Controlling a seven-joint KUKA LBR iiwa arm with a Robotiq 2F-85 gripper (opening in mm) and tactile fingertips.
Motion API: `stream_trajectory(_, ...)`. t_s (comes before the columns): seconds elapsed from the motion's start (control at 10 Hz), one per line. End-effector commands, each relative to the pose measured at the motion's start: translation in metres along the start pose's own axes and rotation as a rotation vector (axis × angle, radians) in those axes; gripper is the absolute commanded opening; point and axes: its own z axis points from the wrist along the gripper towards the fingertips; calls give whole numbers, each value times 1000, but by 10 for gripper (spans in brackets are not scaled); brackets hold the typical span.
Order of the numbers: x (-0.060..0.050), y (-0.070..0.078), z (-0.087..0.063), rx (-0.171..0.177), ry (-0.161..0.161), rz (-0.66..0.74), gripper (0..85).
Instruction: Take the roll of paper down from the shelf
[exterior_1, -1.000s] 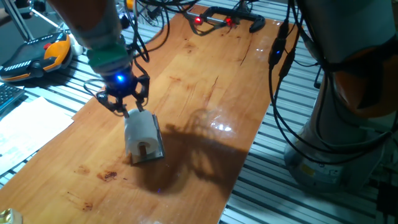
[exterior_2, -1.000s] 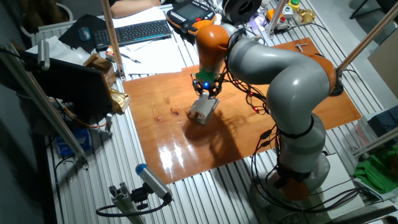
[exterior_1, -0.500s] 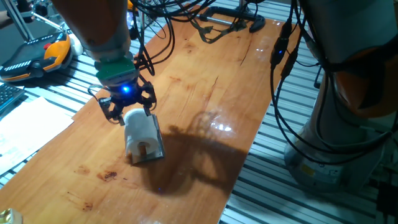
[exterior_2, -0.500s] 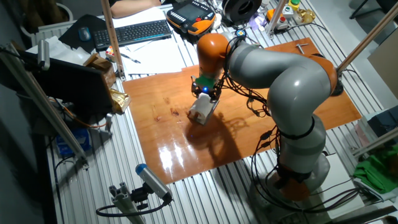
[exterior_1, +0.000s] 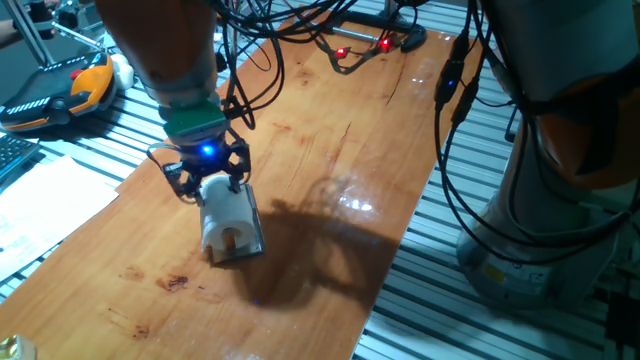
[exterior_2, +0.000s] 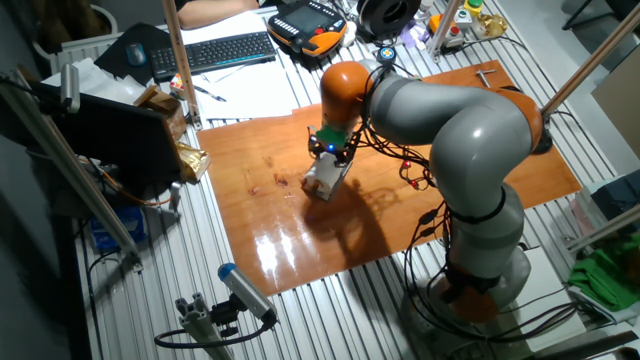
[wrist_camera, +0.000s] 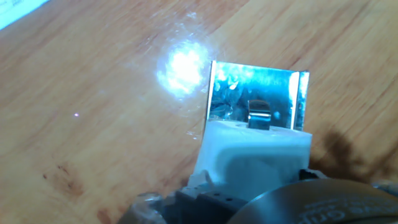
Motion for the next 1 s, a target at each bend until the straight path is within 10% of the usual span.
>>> stream_trajectory(0.0,-1,-1,1,-10,0,-14,390)
stream_trajectory(0.4,-7,-3,-6,-24,8,-63,13)
stream_trajectory(0.9,-25,-8,-21,-29,28,-99,7)
